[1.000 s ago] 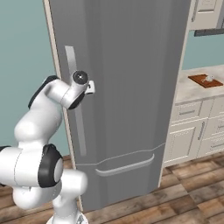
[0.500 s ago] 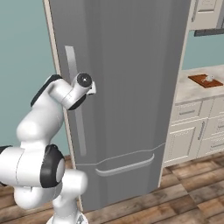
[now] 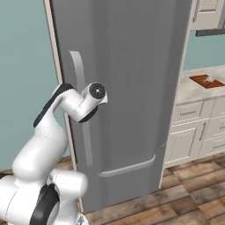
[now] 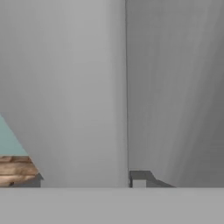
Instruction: Retrieve a lemon from the fridge and place it on the cutting board with the fish.
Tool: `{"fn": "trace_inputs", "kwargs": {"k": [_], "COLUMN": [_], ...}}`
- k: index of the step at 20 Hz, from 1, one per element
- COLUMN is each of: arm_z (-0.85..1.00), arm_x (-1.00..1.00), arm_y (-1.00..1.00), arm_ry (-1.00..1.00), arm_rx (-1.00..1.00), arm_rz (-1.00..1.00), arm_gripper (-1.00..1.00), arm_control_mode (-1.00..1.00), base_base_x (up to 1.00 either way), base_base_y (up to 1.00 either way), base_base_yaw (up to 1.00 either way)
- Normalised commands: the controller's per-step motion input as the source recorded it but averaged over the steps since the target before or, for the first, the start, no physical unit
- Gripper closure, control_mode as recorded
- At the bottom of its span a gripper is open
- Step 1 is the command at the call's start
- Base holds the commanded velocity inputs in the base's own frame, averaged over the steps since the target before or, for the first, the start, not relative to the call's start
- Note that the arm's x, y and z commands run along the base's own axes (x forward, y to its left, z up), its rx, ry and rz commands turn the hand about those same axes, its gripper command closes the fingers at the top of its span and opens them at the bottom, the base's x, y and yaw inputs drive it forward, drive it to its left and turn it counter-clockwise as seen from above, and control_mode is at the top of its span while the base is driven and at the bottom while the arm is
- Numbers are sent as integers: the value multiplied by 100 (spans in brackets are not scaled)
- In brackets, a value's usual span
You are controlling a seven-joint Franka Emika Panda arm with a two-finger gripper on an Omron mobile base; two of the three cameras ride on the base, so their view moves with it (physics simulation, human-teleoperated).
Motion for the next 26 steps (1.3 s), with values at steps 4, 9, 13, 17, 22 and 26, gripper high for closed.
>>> {"fn": "trace_inputs", "kwargs": {"k": [4, 9, 13, 17, 22, 26], "arm_z": [0, 0, 0, 0, 0, 0], "arm_x": [-60, -49, -43, -28, -1, 0], "arm_y": [-100, -100, -100, -100, -100, -100], "arm_ry": [0, 0, 0, 0, 5, 5], "arm_rx": [9, 14, 17, 17, 15, 15], "arm_rz": [0, 3, 3, 3, 4, 5], "arm_gripper": [100, 100, 100, 100, 100, 100], "arm_control_mode": [-100, -100, -100, -100, -100, -100], "base_base_x": [0, 0, 0, 0, 0, 0], "base_base_y": [0, 0, 0, 0, 0, 0], "base_base_yaw": [0, 0, 0, 0, 0, 0]}}
